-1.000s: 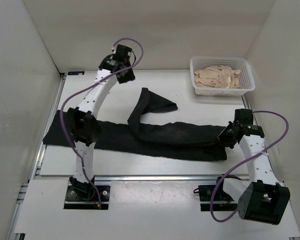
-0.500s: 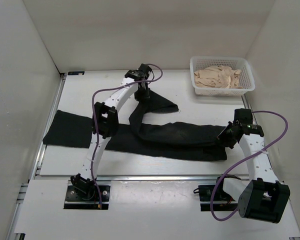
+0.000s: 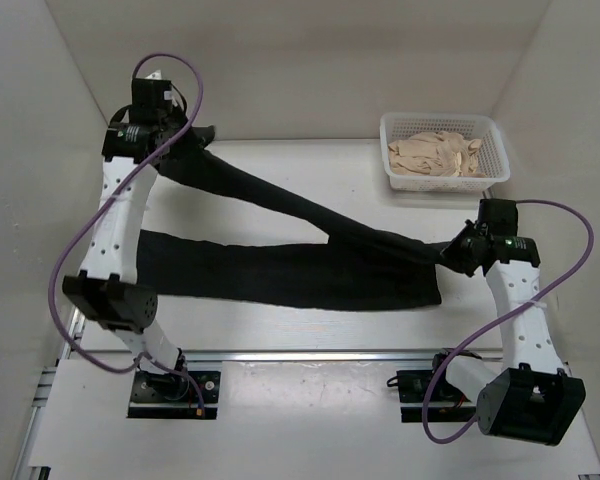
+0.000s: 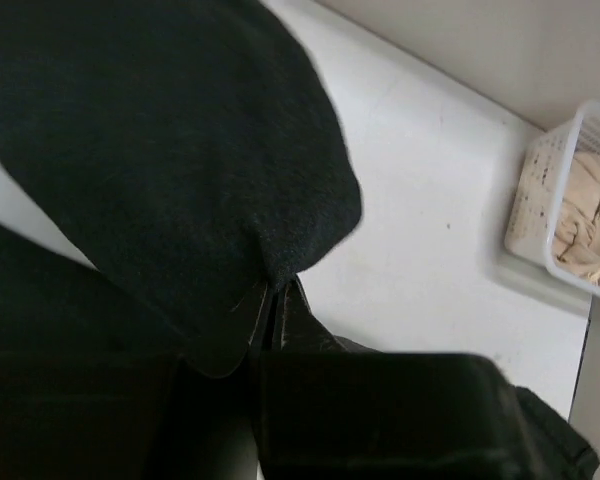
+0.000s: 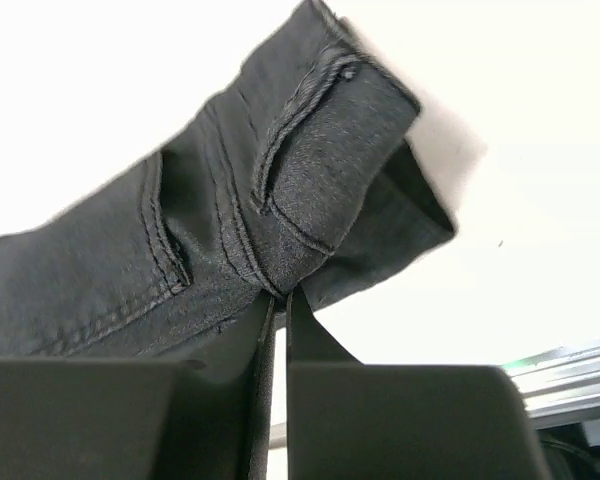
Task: Fold and stack the trousers
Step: Flatten the trousers out
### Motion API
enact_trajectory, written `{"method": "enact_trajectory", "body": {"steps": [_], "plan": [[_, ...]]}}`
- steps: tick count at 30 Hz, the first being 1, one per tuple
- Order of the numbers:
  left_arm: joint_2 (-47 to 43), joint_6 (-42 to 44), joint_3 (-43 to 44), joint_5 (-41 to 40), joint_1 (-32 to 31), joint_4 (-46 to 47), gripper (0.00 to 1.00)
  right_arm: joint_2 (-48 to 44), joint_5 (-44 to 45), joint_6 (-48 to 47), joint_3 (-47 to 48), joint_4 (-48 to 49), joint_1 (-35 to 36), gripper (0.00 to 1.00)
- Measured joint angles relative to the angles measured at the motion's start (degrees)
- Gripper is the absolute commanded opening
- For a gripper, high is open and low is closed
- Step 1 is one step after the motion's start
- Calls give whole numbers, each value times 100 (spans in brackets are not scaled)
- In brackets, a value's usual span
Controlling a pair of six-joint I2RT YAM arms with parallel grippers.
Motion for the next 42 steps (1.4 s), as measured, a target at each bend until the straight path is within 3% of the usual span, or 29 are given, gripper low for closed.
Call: {"method": "enact_trajectory", "body": {"steps": [5, 9, 12, 15, 16, 17, 19, 21, 22, 23, 24, 27, 32, 35, 36, 39, 40, 42], "plan": [[-693, -35, -870, -166, -15, -79, 10, 0, 278, -44, 442, -120, -24, 1], [-420, 2, -944, -343, 7, -282, 10, 68, 437, -42, 754, -245, -26, 1], [190, 96, -476, -402, -2, -527, 10, 337, 481, -9, 997, -175, -26, 1], [1362, 278, 739, -367, -35, -688, 37, 874, 490, 90, 1174, 153, -26, 1], [1923, 348, 1390, -330, -39, -767, 58, 1152, 527, 118, 1261, 258, -28, 1], [2483, 420, 2079, -289, -44, -807, 69, 1469, 570, 140, 1419, 302, -31, 1], [3359, 457, 3045, -186, -37, -852, 81, 2177, 643, 162, 1812, 424, -33, 1], [3606, 431, 2830, -122, 4, -807, 74, 2625, 682, 181, 2004, 627, -33, 1], [3432, 422, 2234, -105, 46, -667, 64, 2726, 708, 190, 2013, 684, -31, 1], [3171, 422, 1478, -66, 125, -588, 48, 2750, 739, 197, 1998, 691, -33, 1], [2940, 417, 861, -37, 225, -557, 11, 2745, 767, 201, 1985, 693, -33, 1], [2332, 433, -387, 87, 669, -468, 10, 2671, 859, 195, 1969, 728, -33, 1], [1611, 557, -1016, 11, 1051, -295, 12, 2629, 874, 192, 1799, 776, -33, 1], [1451, 590, -1073, -103, 544, -201, 24, 2618, 870, 188, 1698, 804, -33, 1], [1449, 592, -1073, -164, 310, -162, 38, 2603, 870, 188, 1672, 811, -33, 1], [1578, 566, -1056, -369, -452, -146, 59, 2520, 857, 186, 1598, 846, -33, 1], [1670, 527, -1023, -404, -723, -164, 74, 2481, 844, 177, 1585, 846, -33, 1], [1862, 492, -994, -444, -1062, -175, 81, 2389, 824, 162, 1537, 872, -33, 1]]}}
